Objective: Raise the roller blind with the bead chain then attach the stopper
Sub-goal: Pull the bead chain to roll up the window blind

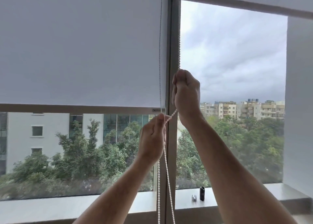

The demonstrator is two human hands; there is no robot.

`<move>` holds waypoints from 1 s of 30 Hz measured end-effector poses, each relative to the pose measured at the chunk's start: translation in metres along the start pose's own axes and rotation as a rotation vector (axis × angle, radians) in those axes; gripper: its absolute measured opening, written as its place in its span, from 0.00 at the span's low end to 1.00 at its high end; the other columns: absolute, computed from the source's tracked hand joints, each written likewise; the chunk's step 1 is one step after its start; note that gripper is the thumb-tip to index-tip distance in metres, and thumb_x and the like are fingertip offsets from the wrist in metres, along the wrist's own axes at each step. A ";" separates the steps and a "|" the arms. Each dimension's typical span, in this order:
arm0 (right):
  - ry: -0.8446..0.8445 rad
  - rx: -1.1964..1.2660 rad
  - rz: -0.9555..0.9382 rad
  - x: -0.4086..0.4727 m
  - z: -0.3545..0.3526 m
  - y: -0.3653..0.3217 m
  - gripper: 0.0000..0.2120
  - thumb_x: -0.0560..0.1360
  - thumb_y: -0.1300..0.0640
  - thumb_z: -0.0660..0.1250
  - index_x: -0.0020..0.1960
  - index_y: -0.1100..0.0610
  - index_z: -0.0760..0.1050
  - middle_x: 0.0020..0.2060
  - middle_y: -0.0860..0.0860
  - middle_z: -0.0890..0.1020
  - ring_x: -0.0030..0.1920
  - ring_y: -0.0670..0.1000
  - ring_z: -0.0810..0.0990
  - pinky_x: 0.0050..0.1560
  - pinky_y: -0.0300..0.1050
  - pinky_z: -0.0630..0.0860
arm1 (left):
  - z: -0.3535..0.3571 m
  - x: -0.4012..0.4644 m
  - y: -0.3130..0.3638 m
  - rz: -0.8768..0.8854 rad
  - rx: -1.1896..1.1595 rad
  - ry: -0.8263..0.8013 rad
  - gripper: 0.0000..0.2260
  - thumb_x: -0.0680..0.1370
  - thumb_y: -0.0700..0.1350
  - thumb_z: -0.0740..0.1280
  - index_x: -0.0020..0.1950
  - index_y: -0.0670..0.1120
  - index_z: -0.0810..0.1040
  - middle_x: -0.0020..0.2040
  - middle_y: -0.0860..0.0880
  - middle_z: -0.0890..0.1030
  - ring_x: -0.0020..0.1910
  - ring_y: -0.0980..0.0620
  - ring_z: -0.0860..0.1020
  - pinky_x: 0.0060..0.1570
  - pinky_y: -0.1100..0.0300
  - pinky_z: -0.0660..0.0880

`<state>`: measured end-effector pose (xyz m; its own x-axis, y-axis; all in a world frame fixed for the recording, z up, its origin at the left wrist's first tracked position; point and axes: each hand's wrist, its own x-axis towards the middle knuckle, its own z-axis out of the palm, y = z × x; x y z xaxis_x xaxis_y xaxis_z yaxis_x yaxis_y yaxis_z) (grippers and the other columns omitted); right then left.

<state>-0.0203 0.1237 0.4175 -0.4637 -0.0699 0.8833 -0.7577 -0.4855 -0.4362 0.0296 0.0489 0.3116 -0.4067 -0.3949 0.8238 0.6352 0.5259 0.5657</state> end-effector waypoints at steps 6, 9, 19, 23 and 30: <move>-0.069 -0.086 0.042 -0.051 -0.002 0.038 0.19 0.84 0.60 0.56 0.36 0.49 0.71 0.23 0.39 0.75 0.24 0.39 0.71 0.25 0.31 0.64 | -0.002 0.045 0.024 -0.051 -0.069 0.059 0.14 0.84 0.46 0.55 0.52 0.46 0.80 0.42 0.47 0.79 0.42 0.50 0.78 0.42 0.55 0.76; -0.063 -0.070 0.068 -0.074 -0.005 0.063 0.19 0.83 0.56 0.57 0.33 0.49 0.70 0.24 0.42 0.69 0.27 0.45 0.64 0.27 0.43 0.60 | 0.006 0.062 0.040 -0.085 -0.117 0.032 0.13 0.84 0.47 0.56 0.56 0.44 0.78 0.44 0.45 0.80 0.42 0.51 0.79 0.39 0.59 0.77; -0.133 0.036 0.174 -0.078 -0.023 0.080 0.19 0.81 0.54 0.59 0.31 0.53 0.67 0.24 0.46 0.65 0.25 0.46 0.59 0.26 0.40 0.57 | 0.041 0.068 0.058 -0.060 -0.251 0.077 0.15 0.84 0.45 0.57 0.40 0.46 0.76 0.24 0.53 0.63 0.20 0.57 0.59 0.22 0.63 0.55; -0.149 0.102 0.251 -0.067 -0.036 0.078 0.24 0.81 0.41 0.55 0.35 0.54 0.74 0.26 0.56 0.69 0.24 0.49 0.65 0.24 0.42 0.65 | 0.042 0.066 0.048 0.052 -0.118 0.180 0.16 0.84 0.45 0.57 0.38 0.48 0.76 0.24 0.56 0.67 0.23 0.57 0.65 0.26 0.59 0.61; -0.167 0.192 0.239 0.005 -0.027 0.022 0.18 0.83 0.47 0.56 0.50 0.59 0.79 0.36 0.54 0.79 0.34 0.51 0.76 0.34 0.44 0.75 | 0.051 0.016 0.005 0.032 -0.035 0.165 0.15 0.82 0.49 0.58 0.38 0.52 0.77 0.26 0.56 0.71 0.26 0.55 0.66 0.27 0.58 0.61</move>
<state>-0.0520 0.1362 0.4079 -0.5240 -0.3351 0.7830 -0.5290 -0.5924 -0.6076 -0.0074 0.0841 0.3292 -0.2741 -0.4982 0.8226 0.6698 0.5149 0.5350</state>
